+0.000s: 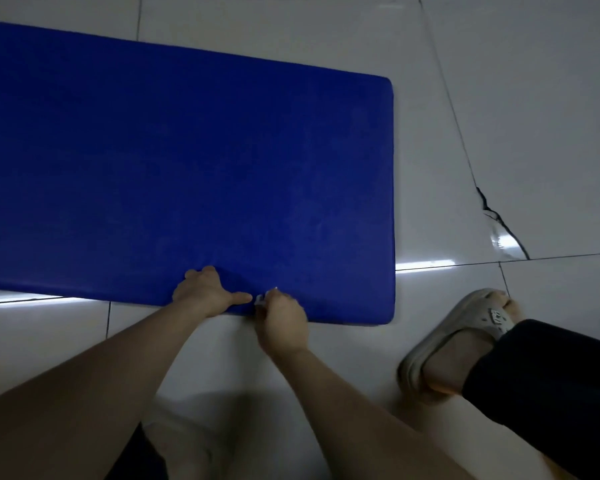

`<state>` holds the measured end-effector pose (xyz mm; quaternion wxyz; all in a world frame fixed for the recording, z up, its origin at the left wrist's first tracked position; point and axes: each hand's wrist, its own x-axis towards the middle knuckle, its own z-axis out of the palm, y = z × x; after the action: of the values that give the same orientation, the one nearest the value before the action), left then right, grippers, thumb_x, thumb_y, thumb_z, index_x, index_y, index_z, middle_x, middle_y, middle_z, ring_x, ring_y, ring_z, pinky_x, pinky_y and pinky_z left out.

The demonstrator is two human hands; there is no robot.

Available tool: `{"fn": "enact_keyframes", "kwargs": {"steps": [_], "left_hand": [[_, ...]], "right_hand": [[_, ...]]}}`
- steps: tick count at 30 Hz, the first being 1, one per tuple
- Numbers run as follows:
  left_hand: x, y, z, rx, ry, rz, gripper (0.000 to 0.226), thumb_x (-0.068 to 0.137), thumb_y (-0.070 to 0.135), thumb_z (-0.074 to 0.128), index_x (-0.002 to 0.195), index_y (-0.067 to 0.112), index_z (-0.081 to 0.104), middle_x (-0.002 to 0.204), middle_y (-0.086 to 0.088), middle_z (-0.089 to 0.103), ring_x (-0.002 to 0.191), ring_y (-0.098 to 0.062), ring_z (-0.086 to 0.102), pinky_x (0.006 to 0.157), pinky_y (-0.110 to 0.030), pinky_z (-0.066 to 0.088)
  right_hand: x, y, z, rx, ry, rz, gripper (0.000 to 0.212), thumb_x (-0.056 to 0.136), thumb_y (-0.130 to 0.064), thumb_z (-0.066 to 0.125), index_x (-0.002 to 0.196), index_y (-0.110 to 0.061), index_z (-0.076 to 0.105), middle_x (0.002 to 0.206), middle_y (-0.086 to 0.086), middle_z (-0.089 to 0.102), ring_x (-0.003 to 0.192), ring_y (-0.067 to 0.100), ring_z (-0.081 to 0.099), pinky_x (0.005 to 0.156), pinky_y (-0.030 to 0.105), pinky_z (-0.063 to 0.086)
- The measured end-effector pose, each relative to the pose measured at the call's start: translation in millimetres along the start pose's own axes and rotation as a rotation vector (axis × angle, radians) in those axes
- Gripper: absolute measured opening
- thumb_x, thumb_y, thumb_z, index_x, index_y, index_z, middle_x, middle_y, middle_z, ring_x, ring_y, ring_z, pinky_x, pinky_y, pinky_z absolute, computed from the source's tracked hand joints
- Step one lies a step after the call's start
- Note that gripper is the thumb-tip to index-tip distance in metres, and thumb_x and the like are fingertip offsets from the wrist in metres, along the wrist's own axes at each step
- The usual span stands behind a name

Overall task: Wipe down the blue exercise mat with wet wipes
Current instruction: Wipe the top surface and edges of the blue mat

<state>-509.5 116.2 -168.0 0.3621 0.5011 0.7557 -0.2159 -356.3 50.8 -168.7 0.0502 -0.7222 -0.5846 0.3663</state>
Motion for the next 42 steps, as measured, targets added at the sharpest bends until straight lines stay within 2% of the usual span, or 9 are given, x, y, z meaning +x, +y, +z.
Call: {"fn": "enact_keyframes", "kwargs": {"steps": [5, 11, 16, 25, 30, 32, 35, 39, 42], "left_hand": [[-0.8, 1.0, 0.0, -0.017, -0.001, 0.0, 0.11, 0.067, 0.082, 0.07, 0.146, 0.014, 0.035, 0.144, -0.014, 0.039, 0.116, -0.029, 0.053, 0.079, -0.036, 0.05], [-5.3, -0.3, -1.2, -0.044, -0.004, 0.015, 0.111, 0.066, 0.083, 0.07, 0.146, 0.016, 0.035, 0.144, -0.013, 0.038, 0.115, -0.027, 0.053, 0.082, -0.036, 0.052], [-8.0, 1.6, -2.5, -0.045, 0.001, -0.002, 0.114, 0.067, 0.081, 0.071, 0.151, 0.015, 0.03, 0.146, -0.014, 0.036, 0.118, -0.029, 0.053, 0.082, -0.036, 0.052], [-22.2, 4.2, 2.5, -0.148, 0.066, -0.059, 0.108, 0.068, 0.073, 0.078, 0.146, 0.013, 0.033, 0.144, -0.015, 0.034, 0.115, -0.034, 0.053, 0.091, -0.045, 0.054], [-44.0, 6.4, 25.4, -0.623, 0.135, -0.217, 0.075, 0.068, 0.061, 0.085, 0.114, 0.01, 0.056, 0.114, -0.007, 0.061, 0.091, -0.028, 0.059, 0.086, -0.041, 0.056], [-55.7, 9.4, 38.1, -0.92, 0.028, -0.373, 0.07, 0.074, 0.055, 0.085, 0.118, 0.011, 0.054, 0.104, -0.006, 0.063, 0.086, -0.028, 0.061, 0.079, -0.042, 0.057], [-61.3, 21.5, 49.7, -1.244, -0.099, -0.503, 0.061, 0.083, 0.05, 0.08, 0.119, 0.008, 0.057, 0.096, -0.012, 0.06, 0.084, -0.027, 0.062, 0.068, -0.042, 0.055], [-52.9, 39.6, 35.7, -1.645, -0.1, -0.463, 0.04, 0.102, 0.018, 0.057, 0.14, 0.009, 0.048, 0.13, -0.018, 0.055, 0.113, -0.034, 0.059, 0.086, -0.043, 0.05], [-52.3, 32.5, 24.3, -1.733, -0.11, -0.441, 0.046, 0.102, 0.016, 0.054, 0.147, 0.014, 0.043, 0.143, -0.016, 0.05, 0.124, -0.035, 0.055, 0.096, -0.044, 0.048]], "right_hand": [[-0.8, 47.2, -35.3, -0.085, 0.046, 0.013, 0.014, 0.098, -0.028, 0.053, 0.101, -0.015, 0.056, 0.1, 0.002, 0.061, 0.087, 0.022, 0.062, 0.072, 0.035, 0.05], [-7.2, 149.1, -98.6, -0.079, 0.292, 0.385, 0.016, 0.097, -0.03, 0.053, 0.094, -0.015, 0.054, 0.091, 0.003, 0.063, 0.079, 0.023, 0.061, 0.068, 0.033, 0.047], [-5.8, 142.8, -88.8, 0.149, 0.408, 0.616, 0.023, 0.103, -0.029, 0.045, 0.095, -0.009, 0.053, 0.09, 0.009, 0.063, 0.076, 0.023, 0.058, 0.067, 0.033, 0.046], [6.7, 36.5, -33.0, -0.173, -0.009, -0.057, 0.026, 0.102, -0.039, 0.045, 0.088, -0.019, 0.052, 0.082, -0.002, 0.055, 0.072, 0.018, 0.054, 0.061, 0.031, 0.04], [2.6, 111.4, -85.7, -0.126, 0.134, 0.179, 0.022, 0.101, -0.035, 0.044, 0.107, -0.016, 0.055, 0.099, 0.002, 0.06, 0.089, 0.026, 0.063, 0.074, 0.035, 0.05], [-0.3, 141.6, -104.4, -0.097, 0.225, 0.334, 0.026, 0.1, -0.033, 0.043, 0.11, -0.013, 0.056, 0.107, 0.006, 0.057, 0.094, 0.031, 0.063, 0.074, 0.033, 0.042], [4.0, 162.0, -115.6, 0.092, 0.305, 0.445, 0.033, 0.098, -0.034, 0.044, 0.097, -0.007, 0.062, 0.101, 0.011, 0.062, 0.081, 0.03, 0.064, 0.074, 0.037, 0.053], [14.8, 156.9, -121.5, 0.249, 0.23, 0.475, 0.029, 0.095, -0.032, 0.052, 0.087, -0.01, 0.068, 0.085, 0.008, 0.069, 0.076, 0.026, 0.064, 0.069, 0.032, 0.049], [14.3, 141.9, -126.6, 0.245, 0.213, 0.456, 0.02, 0.093, -0.026, 0.056, 0.09, -0.008, 0.066, 0.086, 0.008, 0.068, 0.077, 0.024, 0.063, 0.065, 0.03, 0.046]]}}
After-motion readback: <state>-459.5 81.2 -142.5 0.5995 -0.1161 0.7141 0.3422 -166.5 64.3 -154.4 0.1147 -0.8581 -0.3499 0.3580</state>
